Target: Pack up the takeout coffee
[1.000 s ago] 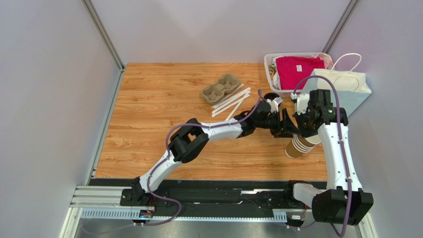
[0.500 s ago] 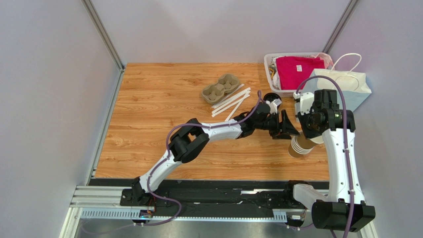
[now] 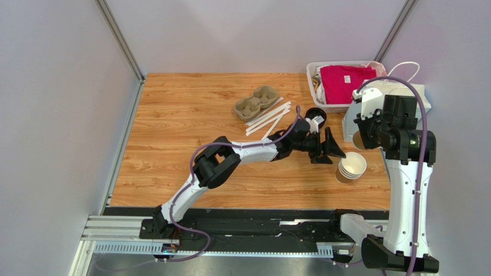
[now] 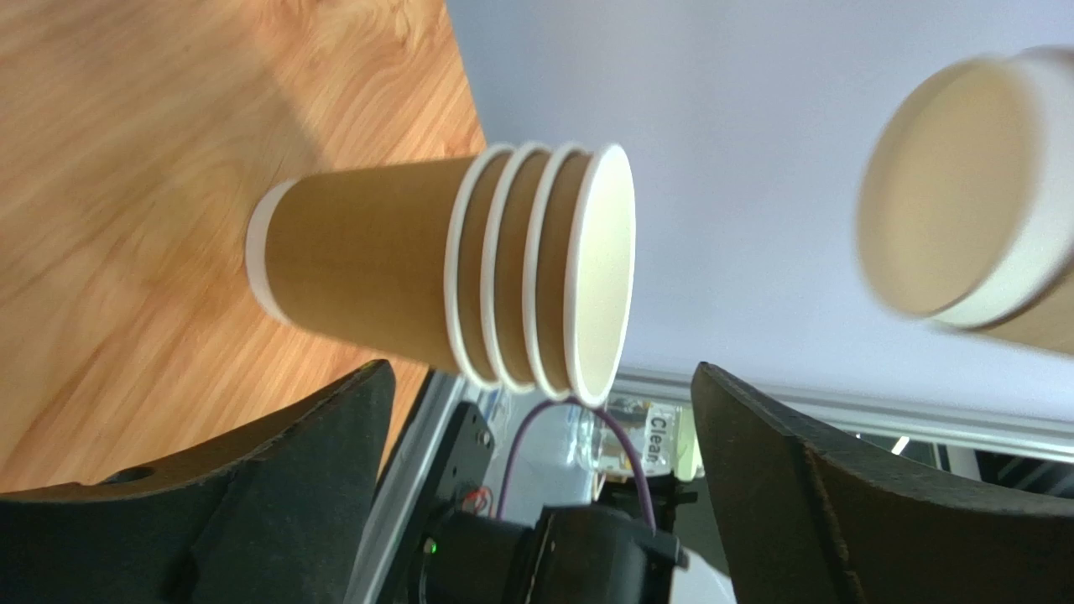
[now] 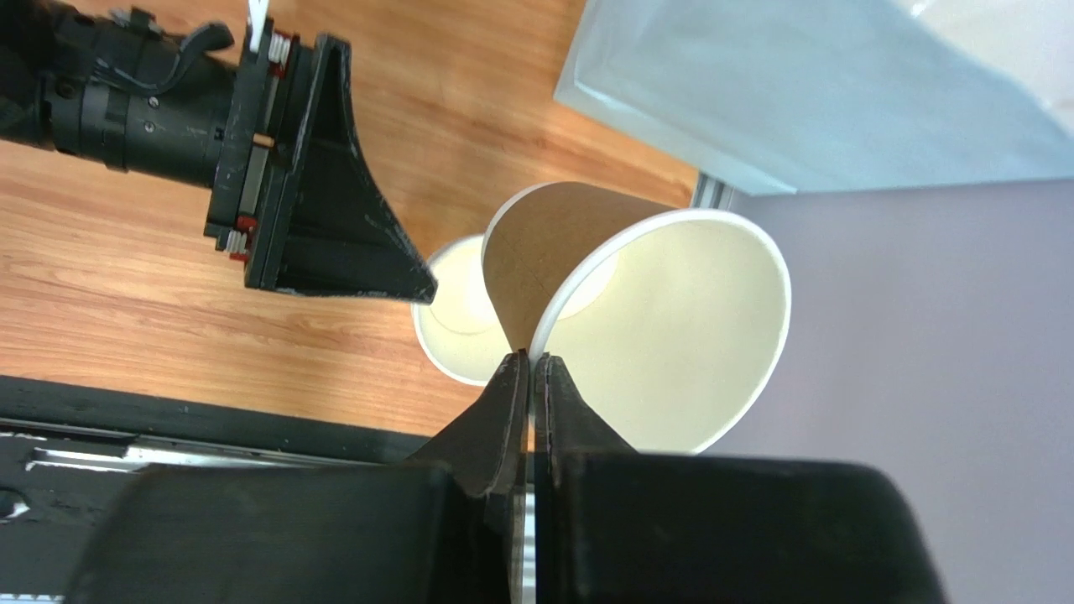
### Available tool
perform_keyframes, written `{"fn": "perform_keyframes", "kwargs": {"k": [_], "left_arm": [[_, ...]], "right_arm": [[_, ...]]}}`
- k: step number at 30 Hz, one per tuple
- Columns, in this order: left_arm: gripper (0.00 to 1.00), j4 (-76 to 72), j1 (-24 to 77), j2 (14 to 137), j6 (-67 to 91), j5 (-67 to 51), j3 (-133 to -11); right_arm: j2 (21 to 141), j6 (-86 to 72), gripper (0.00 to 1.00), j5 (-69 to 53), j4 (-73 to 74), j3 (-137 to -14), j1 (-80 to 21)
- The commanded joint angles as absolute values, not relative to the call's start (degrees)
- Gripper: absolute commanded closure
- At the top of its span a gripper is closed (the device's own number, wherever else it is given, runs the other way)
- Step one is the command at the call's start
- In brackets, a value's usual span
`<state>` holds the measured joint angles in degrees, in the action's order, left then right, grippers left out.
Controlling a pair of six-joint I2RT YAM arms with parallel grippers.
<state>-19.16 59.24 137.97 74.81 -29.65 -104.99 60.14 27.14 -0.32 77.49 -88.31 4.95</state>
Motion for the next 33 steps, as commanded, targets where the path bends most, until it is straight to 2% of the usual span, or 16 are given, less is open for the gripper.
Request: {"fn": "perform_keyframes", "kwargs": {"k": [1, 4, 10, 13, 19, 22, 27, 33], "left_arm": [[0.02, -19.70, 55.29, 125.53, 73.84, -33.83, -98.02], [0.01, -15.14, 50.90, 114.46, 67.26, -35.59, -83.91], [0.01, -0.21, 43.88, 89.79, 48.10, -37.71, -67.36], [0.01, 12.50, 38.78, 79.24, 40.29, -38.23, -63.83], [0.01, 31.15, 20.50, 59.10, 23.59, -35.60, -60.11], [0.01, 40.32, 10.57, 57.48, 20.22, -34.45, -63.87], [0.01, 53.14, -9.00, 65.11, 12.14, -46.47, -73.11], [0.01, 57.92, -19.68, 70.40, 7.21, -54.93, -75.59]], "right_arm": [[61.34, 28.92, 1.00, -7.72, 84.72, -95.96, 3.78], [62.75, 27.69, 1.00, -6.95, 82.81, -97.03, -2.78], [64.33, 28.47, 1.00, -2.47, 72.44, -92.20, -16.42], [66.88, 29.79, 1.00, -1.24, 69.19, -91.50, -22.66], [73.89, 33.74, 1.00, 5.17, 60.84, -86.40, -40.15], [78.64, 35.24, 1.00, 7.46, 55.57, -84.38, -46.48], [87.96, 33.05, 1.00, 12.47, 49.14, -83.76, -53.52], [94.92, 26.90, 1.00, 17.49, 43.77, -82.88, -60.37]]}}
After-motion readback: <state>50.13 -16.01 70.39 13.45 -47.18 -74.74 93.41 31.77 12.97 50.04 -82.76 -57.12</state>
